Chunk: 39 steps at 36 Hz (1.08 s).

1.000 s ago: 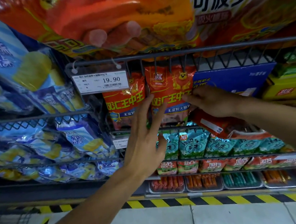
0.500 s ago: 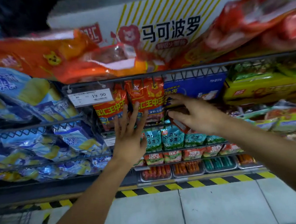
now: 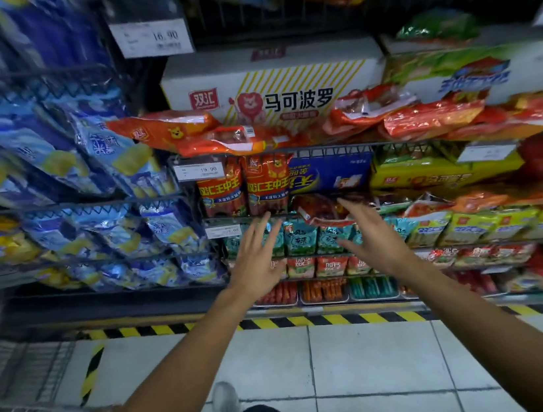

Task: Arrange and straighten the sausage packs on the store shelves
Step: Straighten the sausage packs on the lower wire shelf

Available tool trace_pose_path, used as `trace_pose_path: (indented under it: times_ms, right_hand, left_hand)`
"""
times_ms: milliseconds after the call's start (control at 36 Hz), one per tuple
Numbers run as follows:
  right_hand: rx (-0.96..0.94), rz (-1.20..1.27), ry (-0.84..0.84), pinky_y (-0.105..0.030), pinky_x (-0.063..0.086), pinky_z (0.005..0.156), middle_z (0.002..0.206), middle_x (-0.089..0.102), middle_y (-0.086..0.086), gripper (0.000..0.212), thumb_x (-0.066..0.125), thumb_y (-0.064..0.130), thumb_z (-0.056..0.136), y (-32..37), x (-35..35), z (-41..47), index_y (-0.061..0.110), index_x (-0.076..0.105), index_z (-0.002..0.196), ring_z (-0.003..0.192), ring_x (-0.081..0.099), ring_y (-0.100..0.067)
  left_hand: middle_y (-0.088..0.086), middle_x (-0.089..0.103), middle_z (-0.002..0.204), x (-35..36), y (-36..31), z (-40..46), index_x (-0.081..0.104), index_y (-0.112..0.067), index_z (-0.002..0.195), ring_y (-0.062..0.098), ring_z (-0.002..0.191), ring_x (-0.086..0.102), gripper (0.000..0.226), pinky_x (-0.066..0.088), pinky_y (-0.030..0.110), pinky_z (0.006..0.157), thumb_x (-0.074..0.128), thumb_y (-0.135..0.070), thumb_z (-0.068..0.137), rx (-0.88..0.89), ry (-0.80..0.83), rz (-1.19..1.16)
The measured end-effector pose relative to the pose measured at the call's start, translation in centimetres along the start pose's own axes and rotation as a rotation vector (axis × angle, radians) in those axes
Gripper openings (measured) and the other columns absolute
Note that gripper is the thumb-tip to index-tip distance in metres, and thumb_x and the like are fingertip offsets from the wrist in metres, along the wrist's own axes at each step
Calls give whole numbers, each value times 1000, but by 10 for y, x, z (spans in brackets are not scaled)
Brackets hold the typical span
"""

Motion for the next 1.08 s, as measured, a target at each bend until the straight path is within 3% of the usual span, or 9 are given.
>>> trace_pose_path:
  times_ms: [222, 361, 639, 778, 972, 1083]
  right_hand:
    - [77, -36, -47, -46, 38, 116, 163, 30, -5, 88, 74, 21, 92, -2, 7, -9, 22, 19, 161, 148, 33, -27]
    - [60, -111, -129, -50, 36, 118, 157, 40, -11, 89, 79, 19, 87, -14, 5, -2, 15, 26, 159, 145, 36, -33]
    - [-35, -241, -26, -44, 27, 120, 157, 38, -12, 100, 81, 29, 84, -38, -7, 32, 18, 17, 161, 143, 35, -35]
    - [-77, -249, 39, -46, 28, 119, 155, 42, -14, 96, 84, 31, 81, -44, -8, 43, 14, 29, 158, 143, 36, -37]
    - [-108, -302, -4, -47, 39, 114, 146, 55, -9, 84, 88, 30, 74, -50, -5, 45, 15, 49, 148, 135, 48, -34]
    - [-110, -334, -45, -46, 41, 110, 140, 60, -6, 74, 87, 32, 75, -53, -3, 51, 18, 57, 140, 130, 52, -32]
  left_hand:
    - [-4, 1, 170, -9, 14, 13, 7, -28, 163, 22, 157, 1, 84, 11, 46, 126, 62, -27, 99, 100, -2, -120]
    - [-3, 6, 170, -2, 16, 34, 7, -31, 163, 24, 156, 8, 88, 23, 51, 124, 64, -27, 97, 191, 43, -89]
    - [3, 16, 168, 20, -10, 69, 15, -34, 162, 23, 156, 11, 92, 25, 48, 124, 73, -19, 92, 14, 106, -273]
    - [4, 30, 162, 20, -23, 86, 26, -32, 160, 22, 149, 26, 86, 31, 38, 119, 73, -11, 91, -15, 44, -378]
    - [3, 45, 153, 22, -35, 96, 41, -25, 154, 19, 141, 39, 72, 33, 26, 113, 72, -8, 92, 26, -51, -394]
    - [0, 48, 150, 28, -38, 97, 47, -24, 149, 19, 140, 43, 62, 41, 40, 115, 72, -16, 94, 97, -86, -351]
Point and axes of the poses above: each hand's wrist, its own z-axis towards the middle knuckle, its own x-axis out of the palm, y = z × x, the point moved 6 cm from there along z, towards the middle knuckle
